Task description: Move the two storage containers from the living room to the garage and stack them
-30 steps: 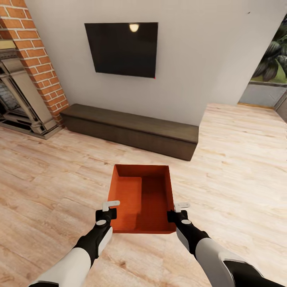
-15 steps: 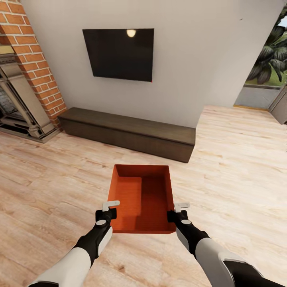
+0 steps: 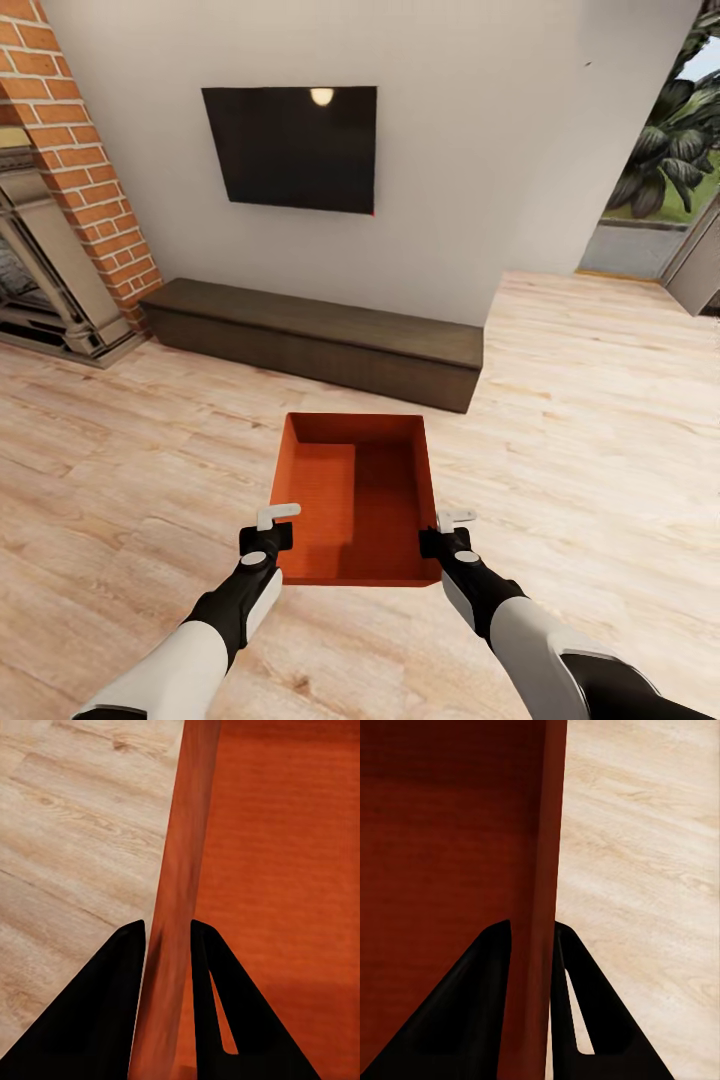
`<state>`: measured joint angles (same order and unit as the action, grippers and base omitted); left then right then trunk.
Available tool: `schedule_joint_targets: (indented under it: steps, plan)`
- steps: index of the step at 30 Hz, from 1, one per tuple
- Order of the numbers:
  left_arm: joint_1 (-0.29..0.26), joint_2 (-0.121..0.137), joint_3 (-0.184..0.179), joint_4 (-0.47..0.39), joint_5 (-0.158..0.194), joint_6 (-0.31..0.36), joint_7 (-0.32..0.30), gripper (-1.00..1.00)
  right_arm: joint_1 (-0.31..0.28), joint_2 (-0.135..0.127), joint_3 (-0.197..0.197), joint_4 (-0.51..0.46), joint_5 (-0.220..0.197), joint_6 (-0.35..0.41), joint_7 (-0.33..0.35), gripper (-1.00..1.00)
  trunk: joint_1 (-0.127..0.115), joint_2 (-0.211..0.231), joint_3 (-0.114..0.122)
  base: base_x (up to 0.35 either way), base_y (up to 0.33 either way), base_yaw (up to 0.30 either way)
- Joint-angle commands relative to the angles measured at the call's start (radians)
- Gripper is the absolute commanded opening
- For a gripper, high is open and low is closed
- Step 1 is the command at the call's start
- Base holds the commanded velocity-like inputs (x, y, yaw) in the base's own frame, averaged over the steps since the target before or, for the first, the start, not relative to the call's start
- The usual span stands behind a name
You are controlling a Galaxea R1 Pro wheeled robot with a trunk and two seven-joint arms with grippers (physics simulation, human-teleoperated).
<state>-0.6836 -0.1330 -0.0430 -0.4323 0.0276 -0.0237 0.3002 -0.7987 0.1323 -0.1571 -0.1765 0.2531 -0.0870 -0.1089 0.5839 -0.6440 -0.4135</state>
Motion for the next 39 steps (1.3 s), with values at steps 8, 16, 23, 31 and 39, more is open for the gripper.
schedule_joint_targets:
  steps: [8,16,23,31,39]
  plan:
    - [-0.001,0.011,0.008,-0.003,-0.015,-0.078,0.025,-1.0,-0.001,0.0,-0.027,0.005,0.003,-0.004,-0.002,-1.0,0.0,-0.001,0.011,0.0,0.0,-0.064]
    - [-0.002,0.011,0.008,-0.003,-0.015,-0.078,0.025,-1.0,-0.001,0.0,-0.027,0.005,0.003,-0.004,-0.002,-1.0,0.0,-0.001,0.023,0.0,0.0,-0.075]
    - [-0.001,0.011,0.008,-0.003,-0.015,-0.078,0.025,-1.0,-0.001,0.0,-0.027,0.005,0.003,-0.004,-0.002,-1.0,0.0,-0.001,0.033,0.0,0.0,-0.081]
    - [-0.002,0.012,0.008,-0.003,-0.015,-0.078,0.025,-1.0,-0.001,0.0,-0.027,0.005,0.003,-0.003,-0.002,-1.0,0.0,-0.001,0.046,0.0,0.0,-0.084]
    - [-0.001,0.012,0.008,-0.002,-0.015,-0.078,0.025,-1.0,-0.001,0.0,-0.027,0.005,0.003,-0.002,-0.002,-1.0,0.0,-0.001,0.058,0.0,0.0,-0.084]
